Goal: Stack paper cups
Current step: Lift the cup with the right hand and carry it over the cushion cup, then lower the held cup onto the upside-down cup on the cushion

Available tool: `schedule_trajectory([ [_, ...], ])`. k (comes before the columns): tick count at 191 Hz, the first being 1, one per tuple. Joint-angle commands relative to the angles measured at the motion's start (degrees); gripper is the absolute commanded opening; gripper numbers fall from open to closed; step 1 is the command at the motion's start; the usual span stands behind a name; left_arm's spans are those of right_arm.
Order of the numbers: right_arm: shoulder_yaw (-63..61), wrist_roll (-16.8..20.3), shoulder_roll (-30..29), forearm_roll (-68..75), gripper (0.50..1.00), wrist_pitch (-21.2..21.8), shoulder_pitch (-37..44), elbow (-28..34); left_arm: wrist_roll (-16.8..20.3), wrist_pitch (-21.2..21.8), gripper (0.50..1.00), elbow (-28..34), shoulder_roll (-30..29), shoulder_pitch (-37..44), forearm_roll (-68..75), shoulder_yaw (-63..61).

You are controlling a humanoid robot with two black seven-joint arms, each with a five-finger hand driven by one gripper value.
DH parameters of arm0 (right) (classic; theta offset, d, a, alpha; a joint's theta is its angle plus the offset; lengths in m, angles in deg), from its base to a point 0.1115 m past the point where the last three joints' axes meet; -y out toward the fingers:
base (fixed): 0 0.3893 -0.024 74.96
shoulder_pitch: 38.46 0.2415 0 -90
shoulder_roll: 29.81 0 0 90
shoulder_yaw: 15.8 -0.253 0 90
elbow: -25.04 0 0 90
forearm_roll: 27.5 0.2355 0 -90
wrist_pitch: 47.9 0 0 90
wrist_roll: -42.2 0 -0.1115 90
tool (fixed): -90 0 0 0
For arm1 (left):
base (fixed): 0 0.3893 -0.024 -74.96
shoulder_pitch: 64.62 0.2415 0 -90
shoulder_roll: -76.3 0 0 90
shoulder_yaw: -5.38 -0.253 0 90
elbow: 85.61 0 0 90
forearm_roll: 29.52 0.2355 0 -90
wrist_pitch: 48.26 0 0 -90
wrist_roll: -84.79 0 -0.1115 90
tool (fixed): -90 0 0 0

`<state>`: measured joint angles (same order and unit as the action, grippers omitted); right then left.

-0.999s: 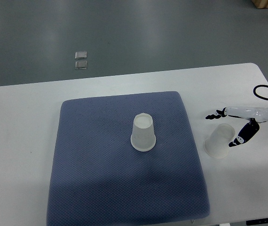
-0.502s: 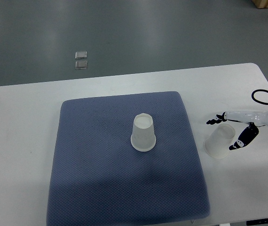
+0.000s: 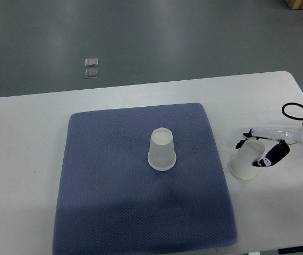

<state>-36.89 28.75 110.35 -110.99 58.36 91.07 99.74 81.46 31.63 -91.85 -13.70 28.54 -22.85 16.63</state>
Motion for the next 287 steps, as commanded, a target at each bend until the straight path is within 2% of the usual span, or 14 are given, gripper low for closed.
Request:
schedule_trajectory([
  [1, -0.35, -0.08, 0.20, 0.08, 0.725, 0.08, 0.46, 0.00, 0.00, 0.00, 1.000, 0.00, 0.00, 0.00, 0.01, 0.00],
  [27, -0.62, -0.35, 0.64, 0.61, 0.727, 0.96, 4.50, 0.00, 0.00, 0.00, 1.000, 0.00, 0.00, 0.00, 0.01, 0.00],
  [58, -1.15, -0.61, -0.06, 1.40, 0.725, 4.66, 8.63, 0.09, 0.00, 0.00, 1.000, 0.00, 0.00, 0.00, 0.01, 0.00],
  [96, -1.23, -0.61, -0.33, 5.80, 0.682, 8.35, 14.52, 0.53, 0.00, 0.00, 1.000, 0.00, 0.00, 0.00, 0.01, 0.00],
  [127, -1.23, -0.35, -4.19, 8.69, 0.684, 13.09, 20.67, 0.53, 0.00, 0.00, 1.000, 0.00, 0.00, 0.00, -0.08, 0.00],
  [165, -1.23, 0.18, -9.29, 11.16, 0.684, 16.43, 26.12, 0.53, 0.00, 0.00, 1.000, 0.00, 0.00, 0.00, 0.01, 0.00],
  [188, -1.23, 0.44, -12.81, 11.16, 0.684, 17.14, 27.79, 0.44, 0.00, 0.00, 1.000, 0.00, 0.00, 0.00, 0.01, 0.00],
  [225, -1.23, 4.66, -17.29, 10.89, 0.691, 17.93, 28.41, 0.44, 0.00, 0.00, 1.000, 0.00, 0.00, 0.00, 0.01, 0.00],
  [287, -1.32, 4.84, -18.52, 10.63, 0.695, 18.74, 28.59, 0.62, 0.00, 0.00, 1.000, 0.00, 0.00, 0.00, -0.08, 0.00],
])
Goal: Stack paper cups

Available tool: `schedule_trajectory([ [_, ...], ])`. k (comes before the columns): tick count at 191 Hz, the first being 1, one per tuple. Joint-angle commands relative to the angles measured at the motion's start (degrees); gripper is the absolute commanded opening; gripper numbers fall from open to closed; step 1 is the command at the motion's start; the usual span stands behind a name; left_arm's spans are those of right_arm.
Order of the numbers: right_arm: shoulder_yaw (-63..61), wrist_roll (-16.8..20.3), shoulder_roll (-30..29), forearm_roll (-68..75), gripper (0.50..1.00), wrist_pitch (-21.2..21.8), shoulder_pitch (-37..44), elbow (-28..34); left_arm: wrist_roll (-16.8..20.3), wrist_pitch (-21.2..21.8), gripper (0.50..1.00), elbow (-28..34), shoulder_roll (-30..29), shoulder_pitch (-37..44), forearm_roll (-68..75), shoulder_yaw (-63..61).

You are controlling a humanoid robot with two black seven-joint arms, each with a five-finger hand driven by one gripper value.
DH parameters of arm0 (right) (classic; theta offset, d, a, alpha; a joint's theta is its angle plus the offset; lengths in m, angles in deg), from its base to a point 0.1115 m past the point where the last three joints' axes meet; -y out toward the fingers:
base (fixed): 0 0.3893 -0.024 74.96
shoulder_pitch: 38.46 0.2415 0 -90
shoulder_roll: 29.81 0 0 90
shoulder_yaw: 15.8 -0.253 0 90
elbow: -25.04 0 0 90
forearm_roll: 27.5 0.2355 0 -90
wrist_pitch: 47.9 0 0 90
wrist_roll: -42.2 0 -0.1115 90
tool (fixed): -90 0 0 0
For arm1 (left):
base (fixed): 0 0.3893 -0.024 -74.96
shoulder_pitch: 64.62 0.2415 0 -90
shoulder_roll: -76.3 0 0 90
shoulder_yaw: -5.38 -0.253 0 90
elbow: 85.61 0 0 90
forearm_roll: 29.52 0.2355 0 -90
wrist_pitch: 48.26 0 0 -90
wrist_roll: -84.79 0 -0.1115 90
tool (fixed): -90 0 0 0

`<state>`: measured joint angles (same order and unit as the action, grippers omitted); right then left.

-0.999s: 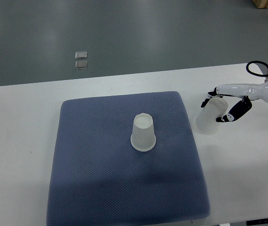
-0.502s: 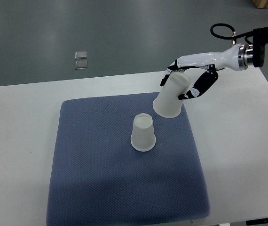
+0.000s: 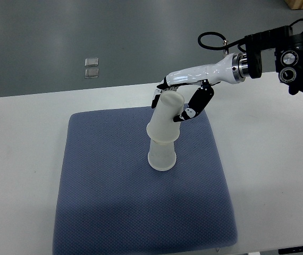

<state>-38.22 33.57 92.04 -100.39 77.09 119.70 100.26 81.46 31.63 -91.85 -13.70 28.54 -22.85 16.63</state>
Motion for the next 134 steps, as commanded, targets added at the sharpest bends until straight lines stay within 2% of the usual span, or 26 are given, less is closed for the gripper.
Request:
schedule_trajectory([
  [1, 0.00, 0.02, -0.22, 0.03, 0.695, 0.01, -0.04, 0.10, 0.00, 0.00, 1.000, 0.00, 0.00, 0.00, -0.08, 0.00],
  [62, 0.09, 0.10, -0.74, -0.14, 0.699, 0.01, -0.57, 0.19, 0.00, 0.00, 1.000, 0.00, 0.00, 0.00, 0.01, 0.00],
  [134, 0.18, 2.13, -2.68, -0.32, 0.709, 0.01, -2.06, 0.19, 0.00, 0.00, 1.000, 0.00, 0.00, 0.00, 0.01, 0.00],
])
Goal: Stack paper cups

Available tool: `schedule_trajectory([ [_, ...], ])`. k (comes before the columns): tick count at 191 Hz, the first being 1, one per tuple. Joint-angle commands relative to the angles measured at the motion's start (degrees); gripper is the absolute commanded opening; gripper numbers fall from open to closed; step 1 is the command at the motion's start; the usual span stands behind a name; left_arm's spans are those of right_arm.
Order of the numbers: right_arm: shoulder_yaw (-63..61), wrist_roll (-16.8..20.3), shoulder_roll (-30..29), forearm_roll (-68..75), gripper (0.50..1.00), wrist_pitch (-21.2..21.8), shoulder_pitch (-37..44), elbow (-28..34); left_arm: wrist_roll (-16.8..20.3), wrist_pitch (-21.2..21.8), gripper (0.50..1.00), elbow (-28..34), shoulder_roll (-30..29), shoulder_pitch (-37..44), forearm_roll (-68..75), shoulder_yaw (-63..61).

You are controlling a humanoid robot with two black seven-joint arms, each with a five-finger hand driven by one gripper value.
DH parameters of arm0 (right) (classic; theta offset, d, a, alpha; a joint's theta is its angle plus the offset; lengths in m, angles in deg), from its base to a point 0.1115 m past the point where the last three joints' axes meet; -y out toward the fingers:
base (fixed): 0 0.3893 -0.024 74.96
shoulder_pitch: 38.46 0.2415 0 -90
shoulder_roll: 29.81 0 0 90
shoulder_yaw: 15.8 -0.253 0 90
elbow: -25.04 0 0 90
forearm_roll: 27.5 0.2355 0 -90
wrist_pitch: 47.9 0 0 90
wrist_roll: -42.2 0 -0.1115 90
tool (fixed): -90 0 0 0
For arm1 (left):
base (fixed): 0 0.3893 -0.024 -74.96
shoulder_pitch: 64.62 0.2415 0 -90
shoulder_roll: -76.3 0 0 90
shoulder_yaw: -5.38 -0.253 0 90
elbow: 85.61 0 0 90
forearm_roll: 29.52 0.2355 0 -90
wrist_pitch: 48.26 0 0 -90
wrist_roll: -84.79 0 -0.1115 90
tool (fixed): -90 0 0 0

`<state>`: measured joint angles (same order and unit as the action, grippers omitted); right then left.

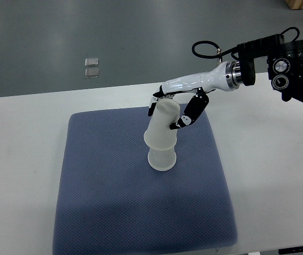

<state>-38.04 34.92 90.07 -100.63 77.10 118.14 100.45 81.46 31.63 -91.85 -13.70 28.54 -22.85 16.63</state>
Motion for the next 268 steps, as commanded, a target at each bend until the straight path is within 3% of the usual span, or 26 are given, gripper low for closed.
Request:
schedule_trajectory([
  [1, 0.00, 0.86, -0.70, -0.08, 0.709, 0.00, -0.59, 0.00, 0.00, 0.00, 1.000, 0.00, 0.00, 0.00, 0.01, 0.00],
  [28, 0.00, 1.48, -1.06, -0.17, 0.723, 0.00, -1.03, 0.00, 0.00, 0.00, 1.000, 0.00, 0.00, 0.00, -0.08, 0.00],
  [44, 0.00, 1.48, -1.14, -0.17, 0.758, 0.00, -1.55, 0.00, 0.00, 0.00, 1.000, 0.00, 0.00, 0.00, 0.01, 0.00],
  [60, 0.00, 1.48, -1.23, -0.26, 0.862, -0.37, -1.91, -0.18, 0.00, 0.00, 1.000, 0.00, 0.00, 0.00, 0.01, 0.00],
  [76, 0.00, 1.39, -1.32, -0.17, 0.903, -1.51, -2.35, -0.62, 0.00, 0.00, 1.000, 0.00, 0.00, 0.00, 0.01, 0.00],
  [112, -1.67, 1.39, -1.41, 0.62, 0.907, -2.13, -2.43, -3.08, 0.00, 0.00, 1.000, 0.00, 0.00, 0.00, 0.01, 0.00],
  [155, -6.77, 1.39, -3.43, 7.65, 0.907, -2.30, -6.30, -13.19, 0.00, 0.00, 1.000, 0.00, 0.00, 0.00, -0.08, 0.00],
  [222, -9.40, 1.65, -3.52, 37.71, 0.907, -4.24, -10.43, -23.12, 0.00, 0.00, 1.000, 0.00, 0.00, 0.00, 0.01, 0.00],
  [268, -9.14, 7.98, -7.03, 52.74, 0.907, -6.61, -12.80, -31.20, 0.00, 0.00, 1.000, 0.00, 0.00, 0.00, 0.01, 0.00],
])
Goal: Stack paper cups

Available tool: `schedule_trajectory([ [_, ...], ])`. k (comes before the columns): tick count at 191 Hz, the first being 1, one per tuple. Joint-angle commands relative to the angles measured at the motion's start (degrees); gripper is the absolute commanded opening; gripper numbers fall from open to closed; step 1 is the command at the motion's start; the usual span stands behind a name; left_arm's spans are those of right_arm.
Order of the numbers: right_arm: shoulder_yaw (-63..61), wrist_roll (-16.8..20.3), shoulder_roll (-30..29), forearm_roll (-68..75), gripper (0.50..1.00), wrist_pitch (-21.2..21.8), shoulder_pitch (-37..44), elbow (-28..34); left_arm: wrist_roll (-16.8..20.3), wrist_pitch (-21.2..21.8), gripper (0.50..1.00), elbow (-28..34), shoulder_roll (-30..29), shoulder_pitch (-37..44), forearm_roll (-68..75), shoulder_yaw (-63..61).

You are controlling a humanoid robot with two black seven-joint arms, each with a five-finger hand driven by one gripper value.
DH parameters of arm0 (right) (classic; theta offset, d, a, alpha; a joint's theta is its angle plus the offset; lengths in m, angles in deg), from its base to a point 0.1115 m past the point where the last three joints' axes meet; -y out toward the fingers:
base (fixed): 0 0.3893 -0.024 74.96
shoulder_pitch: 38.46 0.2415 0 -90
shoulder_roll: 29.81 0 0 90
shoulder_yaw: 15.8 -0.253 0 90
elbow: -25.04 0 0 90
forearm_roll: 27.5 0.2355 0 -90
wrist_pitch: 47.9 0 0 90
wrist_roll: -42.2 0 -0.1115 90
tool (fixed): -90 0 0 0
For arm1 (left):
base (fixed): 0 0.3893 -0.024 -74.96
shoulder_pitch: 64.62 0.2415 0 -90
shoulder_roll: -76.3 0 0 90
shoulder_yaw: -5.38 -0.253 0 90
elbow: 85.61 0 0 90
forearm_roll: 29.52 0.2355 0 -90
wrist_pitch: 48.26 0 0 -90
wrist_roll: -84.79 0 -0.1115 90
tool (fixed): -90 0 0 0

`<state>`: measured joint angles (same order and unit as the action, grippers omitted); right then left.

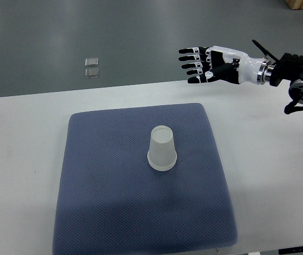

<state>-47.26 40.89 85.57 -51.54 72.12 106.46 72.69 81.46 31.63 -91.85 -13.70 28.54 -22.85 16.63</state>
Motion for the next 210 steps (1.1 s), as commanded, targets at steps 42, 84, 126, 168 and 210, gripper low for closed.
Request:
schedule_trajectory([
  [42, -3.09, 3.15, -9.12, 8.04, 0.907, -4.36, -2.98, -10.91, -0.01, 0.00, 1.000, 0.00, 0.00, 0.00, -0.08, 0.00],
  [84, -3.26, 4.30, -11.76, 18.15, 0.907, -6.99, -3.95, -13.02, -0.01, 0.00, 1.000, 0.00, 0.00, 0.00, 0.01, 0.00],
  [126, -3.18, 4.56, -11.32, 28.60, 0.907, -6.20, -3.95, -13.11, -0.01, 0.00, 1.000, 0.00, 0.00, 0.00, 0.01, 0.00],
  [168, -3.26, 6.14, -11.58, 33.79, 0.909, -6.29, -4.74, -13.46, -0.01, 0.00, 1.000, 0.00, 0.00, 0.00, 0.01, 0.00],
  [210, -3.35, 5.88, -11.76, 33.79, 0.921, -5.76, -4.91, -13.29, -0.01, 0.00, 1.000, 0.00, 0.00, 0.00, 0.01, 0.00],
])
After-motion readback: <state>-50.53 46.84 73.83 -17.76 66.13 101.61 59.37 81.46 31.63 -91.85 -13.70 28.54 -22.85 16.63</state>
